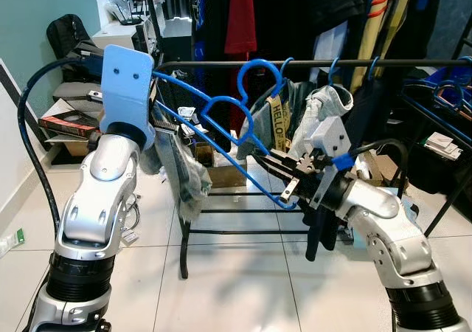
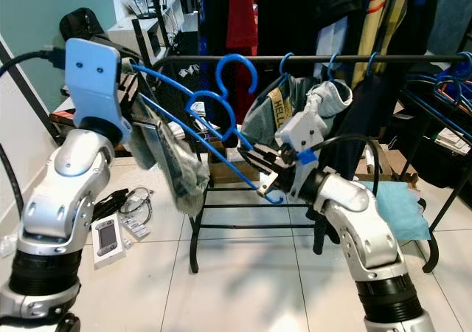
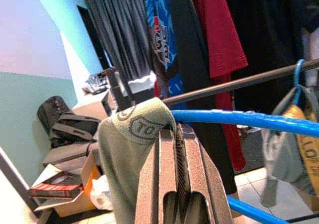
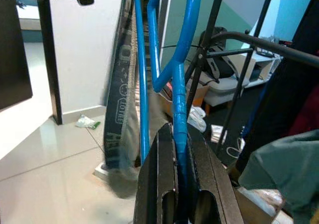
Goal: Hang hanger
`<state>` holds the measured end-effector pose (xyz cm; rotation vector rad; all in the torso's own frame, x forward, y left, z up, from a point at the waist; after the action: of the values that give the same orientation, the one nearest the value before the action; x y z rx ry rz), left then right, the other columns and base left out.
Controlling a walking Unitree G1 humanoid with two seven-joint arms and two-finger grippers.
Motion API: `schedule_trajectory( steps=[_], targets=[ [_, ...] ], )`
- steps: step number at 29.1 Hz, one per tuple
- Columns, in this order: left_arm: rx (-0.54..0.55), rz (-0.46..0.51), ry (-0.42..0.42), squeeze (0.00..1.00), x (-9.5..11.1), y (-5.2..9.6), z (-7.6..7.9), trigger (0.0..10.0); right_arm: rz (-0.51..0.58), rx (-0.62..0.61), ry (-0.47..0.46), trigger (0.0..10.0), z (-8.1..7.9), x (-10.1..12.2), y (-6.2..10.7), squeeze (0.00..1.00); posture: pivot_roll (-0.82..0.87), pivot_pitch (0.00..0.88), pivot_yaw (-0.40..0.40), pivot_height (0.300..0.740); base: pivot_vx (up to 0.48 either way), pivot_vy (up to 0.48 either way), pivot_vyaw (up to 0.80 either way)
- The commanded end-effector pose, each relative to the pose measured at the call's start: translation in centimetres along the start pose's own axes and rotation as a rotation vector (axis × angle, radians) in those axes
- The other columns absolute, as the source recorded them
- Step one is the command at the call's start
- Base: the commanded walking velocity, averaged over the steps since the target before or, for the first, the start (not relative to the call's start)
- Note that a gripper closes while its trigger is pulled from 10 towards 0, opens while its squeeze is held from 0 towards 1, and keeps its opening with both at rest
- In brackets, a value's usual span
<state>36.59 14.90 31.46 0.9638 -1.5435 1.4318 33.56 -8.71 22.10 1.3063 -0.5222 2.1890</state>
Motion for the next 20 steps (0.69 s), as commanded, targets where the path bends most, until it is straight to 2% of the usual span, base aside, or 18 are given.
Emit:
schedule_trajectory(
  steps=[1, 5, 6, 8, 11, 15, 18, 20],
  targets=[
    [-0.067, 0.037, 0.007, 0.0, 0.8, 0.2, 1.3, 0.0, -0.025, 0.028, 0.004, 10.0, -0.8, -0.7, -0.3, 0.0, -0.05, 0.0, 0.035, 0.74, 0.0, 0.0, 0.0],
    [-0.081, 0.038, 0.01, 0.0, 0.9, 0.2, 1.5, 0.0, -0.026, 0.027, 0.004, 10.0, -0.8, -0.7, -0.3, 0.0, -0.05, 0.0, 0.035, 0.74, 0.0, 0.0, 0.0],
    [-0.192, 0.049, 0.018, 0.0, 1.1, 0.7, 3.5, 0.0, -0.034, 0.019, 0.005, 10.0, -0.6, -0.9, -0.3, 0.0, -0.04, 0.0, 0.033, 0.74, 0.0, 0.0, 0.0],
    [-0.192, 0.049, 0.018, 0.0, 1.1, 0.7, 3.5, 0.0, -0.034, 0.019, 0.005, 10.0, -0.6, -0.9, -0.3, 0.0, -0.04, 0.0, 0.033, 0.74, 0.0, 0.0, 0.0],
    [-0.338, 0.05, -0.017, 0.0, 1.0, 1.7, 5.9, 0.0, -0.049, 0.018, 0.006, 10.0, -0.6, -1.2, -0.3, 0.0, -0.04, 0.0, 0.032, 0.74, 0.0, 0.0, 0.0],
    [-0.352, 0.05, -0.033, 0.0, 0.9, 1.8, 6.0, 0.0, -0.056, 0.022, 0.007, 10.0, -0.7, -1.4, -0.3, 0.0, -0.04, 0.0, 0.032, 0.74, 0.0, 0.0, 0.0],
    [-0.327, 0.054, -0.07, 0.0, 1.1, 1.5, 4.8, 0.0, -0.076, 0.032, 0.011, 10.0, -0.9, -1.8, -0.2, 0.0, -0.04, 0.0, 0.03, 0.74, 0.0, 0.0, 0.0],
    [-0.327, 0.054, -0.07, 0.0, 1.1, 1.5, 4.8, 0.0, -0.076, 0.032, 0.011, 10.0, -0.9, -1.8, -0.2, 0.0, -0.04, 0.0, 0.03, 0.74, 0.0, 0.0, 0.0]
  ],
)
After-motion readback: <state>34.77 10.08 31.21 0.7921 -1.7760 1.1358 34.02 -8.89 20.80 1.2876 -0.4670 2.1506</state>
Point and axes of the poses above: a point about 5 cm out from each wrist's last joint towards the gripper, its own y axis pointing back from the gripper into the wrist, its own x axis along the axis of the wrist's last joint, z = x × y, the point moved 6 cm from there along -y, pointing out of the wrist towards the gripper, and after that the axes turned 12 degrees about y, right-handed, at the moved point
